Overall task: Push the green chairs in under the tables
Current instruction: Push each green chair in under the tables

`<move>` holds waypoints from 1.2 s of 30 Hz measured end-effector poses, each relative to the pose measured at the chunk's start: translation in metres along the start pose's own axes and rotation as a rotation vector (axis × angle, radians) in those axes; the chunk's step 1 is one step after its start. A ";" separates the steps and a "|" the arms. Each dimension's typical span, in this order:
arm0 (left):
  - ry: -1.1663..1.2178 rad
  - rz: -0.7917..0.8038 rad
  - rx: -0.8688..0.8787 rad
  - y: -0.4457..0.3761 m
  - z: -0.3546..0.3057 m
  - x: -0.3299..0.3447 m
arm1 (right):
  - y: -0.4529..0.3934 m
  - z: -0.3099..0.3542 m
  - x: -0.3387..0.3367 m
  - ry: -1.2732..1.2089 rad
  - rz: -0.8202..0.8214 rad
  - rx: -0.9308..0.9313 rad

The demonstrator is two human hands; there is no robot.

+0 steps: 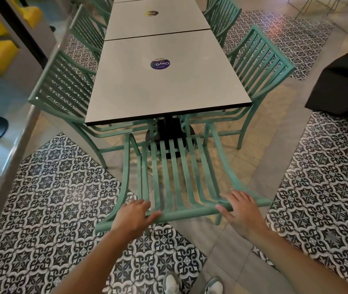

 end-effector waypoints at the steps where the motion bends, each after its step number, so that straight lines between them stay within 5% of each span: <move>1: -0.007 -0.022 -0.017 -0.004 0.002 -0.005 | -0.001 0.003 -0.003 -0.041 -0.037 0.026; 10: -0.140 -0.225 0.220 -0.066 -0.077 -0.079 | -0.016 -0.011 -0.065 -0.040 -0.142 0.178; 20: -0.198 -0.224 0.485 -0.129 -0.276 -0.117 | -0.002 -0.158 -0.151 -0.027 -0.265 0.270; 36: -0.007 -0.439 0.394 -0.304 -0.533 -0.155 | -0.102 -0.400 -0.279 -0.094 -0.321 0.071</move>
Point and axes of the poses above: each hand's wrist, its own y-axis away from the middle knuckle, its own x-axis out of the palm, z = x × y, the point moved 1 cm from there along -y, towards the middle knuckle, and after that the axes turned 4 degrees about -z, right-handed, at the moved point
